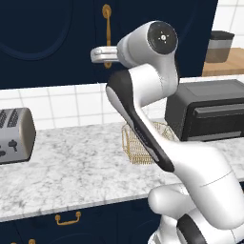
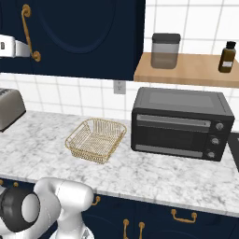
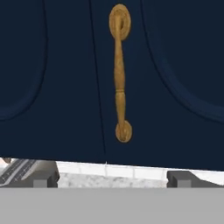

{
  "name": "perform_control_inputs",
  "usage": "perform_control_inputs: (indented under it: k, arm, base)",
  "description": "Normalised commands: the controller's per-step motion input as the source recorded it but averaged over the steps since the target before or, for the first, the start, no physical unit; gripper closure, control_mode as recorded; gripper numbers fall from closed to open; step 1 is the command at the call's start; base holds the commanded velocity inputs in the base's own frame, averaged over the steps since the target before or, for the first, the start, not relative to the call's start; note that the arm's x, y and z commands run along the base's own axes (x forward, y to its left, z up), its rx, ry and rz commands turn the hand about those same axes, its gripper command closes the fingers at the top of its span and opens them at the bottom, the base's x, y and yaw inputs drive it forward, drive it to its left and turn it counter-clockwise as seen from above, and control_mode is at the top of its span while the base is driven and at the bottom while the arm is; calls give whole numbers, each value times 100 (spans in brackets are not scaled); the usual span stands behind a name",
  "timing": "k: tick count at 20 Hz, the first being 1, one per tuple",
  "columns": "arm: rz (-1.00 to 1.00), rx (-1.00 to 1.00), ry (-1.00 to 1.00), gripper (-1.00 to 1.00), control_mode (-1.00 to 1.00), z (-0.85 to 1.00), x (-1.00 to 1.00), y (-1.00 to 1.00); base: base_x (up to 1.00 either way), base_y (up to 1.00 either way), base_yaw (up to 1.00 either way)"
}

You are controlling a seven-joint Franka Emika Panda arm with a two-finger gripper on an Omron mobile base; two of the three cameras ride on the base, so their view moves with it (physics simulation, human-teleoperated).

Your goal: Open the cabinet, pick up the bread from the cabinet and place it in the basket. Then move the basket to the dining counter.

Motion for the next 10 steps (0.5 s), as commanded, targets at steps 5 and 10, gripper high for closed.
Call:
perform_control_inputs:
  k: [5,10]
  arm:
    - [-1,1,0,-100,-100,8,72,2]
    - [0,0,0,-100,-100,17,60,11]
  base:
    - [0,0,0]
    - [0,0,0]
